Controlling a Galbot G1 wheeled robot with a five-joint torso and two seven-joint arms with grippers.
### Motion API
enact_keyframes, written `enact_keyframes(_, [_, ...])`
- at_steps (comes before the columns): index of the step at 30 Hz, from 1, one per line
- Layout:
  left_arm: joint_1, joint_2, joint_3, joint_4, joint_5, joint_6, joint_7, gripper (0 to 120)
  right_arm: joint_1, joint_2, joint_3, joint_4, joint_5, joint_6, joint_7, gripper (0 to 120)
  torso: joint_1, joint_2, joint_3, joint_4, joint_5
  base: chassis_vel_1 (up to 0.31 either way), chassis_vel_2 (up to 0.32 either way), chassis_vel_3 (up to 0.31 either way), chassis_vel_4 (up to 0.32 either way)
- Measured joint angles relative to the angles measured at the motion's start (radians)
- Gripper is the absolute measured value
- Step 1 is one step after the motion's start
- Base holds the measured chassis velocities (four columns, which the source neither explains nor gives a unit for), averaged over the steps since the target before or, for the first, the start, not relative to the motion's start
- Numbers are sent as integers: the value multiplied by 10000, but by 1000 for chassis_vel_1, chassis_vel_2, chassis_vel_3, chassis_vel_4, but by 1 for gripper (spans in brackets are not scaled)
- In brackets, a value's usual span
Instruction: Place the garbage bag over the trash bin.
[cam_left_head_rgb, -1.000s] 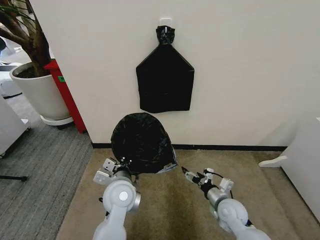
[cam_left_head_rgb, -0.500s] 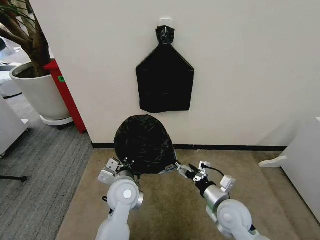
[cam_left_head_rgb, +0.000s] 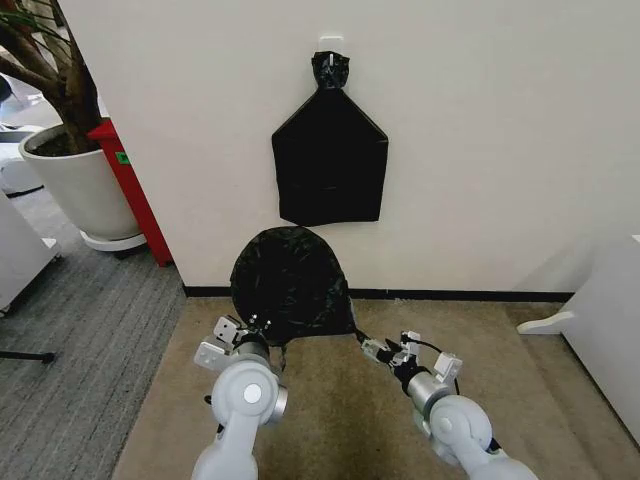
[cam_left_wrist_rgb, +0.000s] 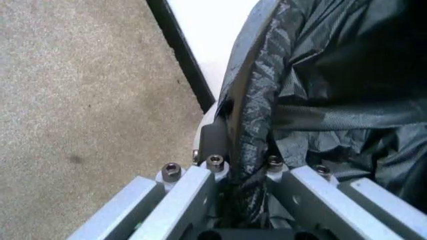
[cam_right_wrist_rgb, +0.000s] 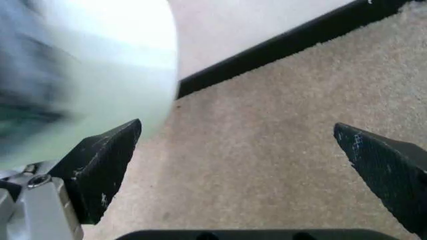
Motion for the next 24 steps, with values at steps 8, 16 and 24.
enact_keyframes(8, [143,0,-11,20,50,-1,25,0,-39,91,189,-311,-264,132,-118,100,0,0,0,1,-1,0,0,0,0])
enact_keyframes(16, [430,550,284,378,616,530,180,0,-186,-499,946,1200,-2085,1209,-842,100,0,0,0,-5,-3,0,0,0,0])
enact_keyframes(24, [537,2343,555,670,2334,2848,1577,0,1922,-1909,-324,2243,-4893,1496,-2160,100,0,0,0,2,-2,0,0,0,0])
